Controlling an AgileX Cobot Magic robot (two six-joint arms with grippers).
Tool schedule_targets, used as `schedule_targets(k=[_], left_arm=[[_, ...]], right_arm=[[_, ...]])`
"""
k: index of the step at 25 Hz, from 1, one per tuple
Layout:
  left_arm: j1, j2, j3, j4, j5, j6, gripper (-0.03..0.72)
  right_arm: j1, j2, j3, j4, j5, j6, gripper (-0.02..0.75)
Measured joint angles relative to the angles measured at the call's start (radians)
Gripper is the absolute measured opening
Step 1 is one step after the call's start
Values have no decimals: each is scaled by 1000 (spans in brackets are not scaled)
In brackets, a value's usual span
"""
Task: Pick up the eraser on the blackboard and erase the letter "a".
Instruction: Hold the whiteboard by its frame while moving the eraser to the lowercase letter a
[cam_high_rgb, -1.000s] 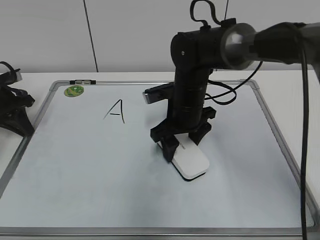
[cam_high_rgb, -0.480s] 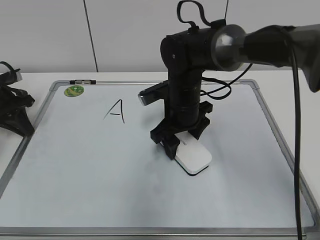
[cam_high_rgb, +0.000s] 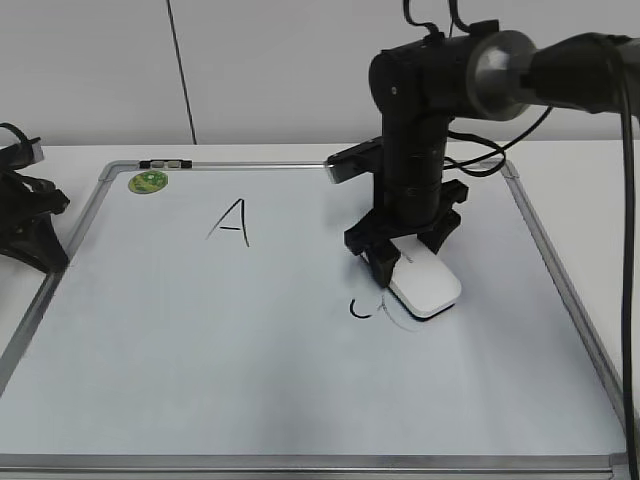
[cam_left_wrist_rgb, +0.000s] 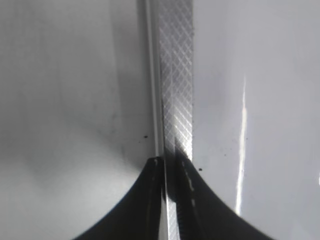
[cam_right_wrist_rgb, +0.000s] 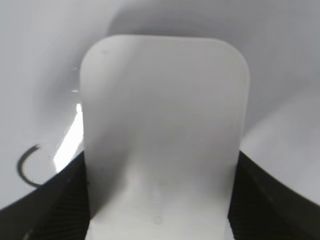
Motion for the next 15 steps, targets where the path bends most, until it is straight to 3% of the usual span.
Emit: schedule_targets(k=[4,15], left_arm=[[0,0,0,0,0,0,45],[0,0,0,0,0,0,45]], right_arm=[[-38,0,0,17,0,2,529],[-36,0,0,150,2,-4,529]])
